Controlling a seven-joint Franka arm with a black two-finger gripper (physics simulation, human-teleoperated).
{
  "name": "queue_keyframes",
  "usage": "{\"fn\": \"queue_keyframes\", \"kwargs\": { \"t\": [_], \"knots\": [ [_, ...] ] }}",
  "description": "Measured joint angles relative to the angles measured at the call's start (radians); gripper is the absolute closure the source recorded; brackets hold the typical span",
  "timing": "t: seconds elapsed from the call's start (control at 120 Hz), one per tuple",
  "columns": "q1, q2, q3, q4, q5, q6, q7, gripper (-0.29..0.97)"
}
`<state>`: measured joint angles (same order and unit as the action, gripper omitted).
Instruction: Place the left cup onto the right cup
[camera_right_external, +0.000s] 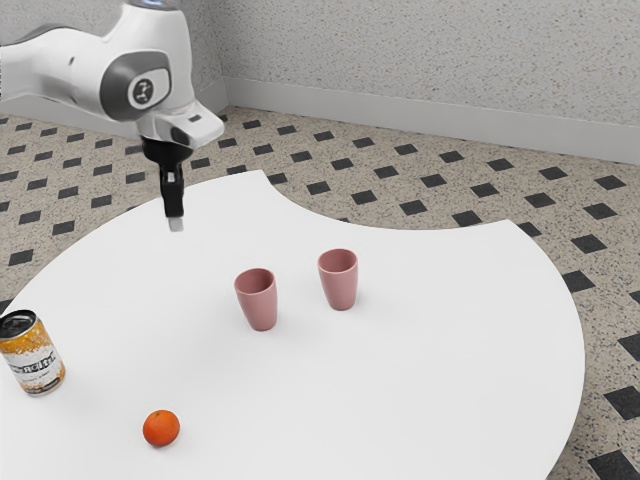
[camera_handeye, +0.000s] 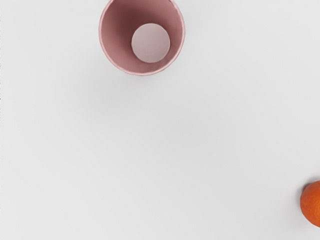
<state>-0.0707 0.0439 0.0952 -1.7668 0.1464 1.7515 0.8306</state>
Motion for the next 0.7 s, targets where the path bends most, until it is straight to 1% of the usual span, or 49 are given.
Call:
{"fn": "queue_keyframes", "kwargs": {
  "t": [0.067,0.133,0.2,0.367,0.458,0.7],
  "knots": [
    [-0.014,0.0,0.0,-0.012,-0.012,0.024,0.002,0.0],
    [-0.022,-0.002,-0.001,-0.055,-0.032,0.064,0.006,0.0],
    [-0.024,0.023,-0.001,-0.069,-0.043,0.107,0.011,0.0],
    [-0.002,0.13,-0.001,-0.021,-0.044,0.179,0.037,0.0],
    [-0.01,0.192,-0.001,0.026,-0.042,0.202,0.055,0.0],
    [-0.017,0.293,-0.004,0.051,-0.041,0.279,0.096,0.0]
  ]
}}
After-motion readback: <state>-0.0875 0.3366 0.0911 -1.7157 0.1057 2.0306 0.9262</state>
